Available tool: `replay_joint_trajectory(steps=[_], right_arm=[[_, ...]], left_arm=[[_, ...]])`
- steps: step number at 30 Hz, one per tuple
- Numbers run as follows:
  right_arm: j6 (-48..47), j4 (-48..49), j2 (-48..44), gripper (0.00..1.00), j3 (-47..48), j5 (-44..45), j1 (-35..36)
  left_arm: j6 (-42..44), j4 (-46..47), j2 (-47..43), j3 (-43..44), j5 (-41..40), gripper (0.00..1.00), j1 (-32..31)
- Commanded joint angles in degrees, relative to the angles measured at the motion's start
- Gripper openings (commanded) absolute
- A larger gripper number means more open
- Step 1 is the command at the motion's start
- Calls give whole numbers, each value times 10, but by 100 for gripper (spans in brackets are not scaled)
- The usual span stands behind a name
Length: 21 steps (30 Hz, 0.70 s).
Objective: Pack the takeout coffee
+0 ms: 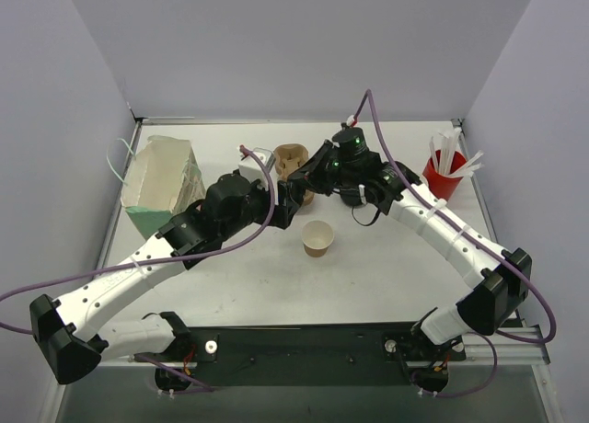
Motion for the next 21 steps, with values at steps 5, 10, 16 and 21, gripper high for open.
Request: replay_joint_trajectory(steps=[5, 10, 16, 21], right_arm=[[91, -59, -17, 0, 31, 128, 29], [114, -61, -15, 0, 32, 131, 31], [130, -65, -13, 0, 36, 130, 37], [140, -62, -8, 0, 39, 132, 51]], left_arm=[[22, 80, -1, 1, -113, 84, -21], [20, 94, 13, -8, -97, 84, -25], [22, 107, 24, -13, -86, 82, -25], [21, 127, 28, -27, -92, 80, -25]])
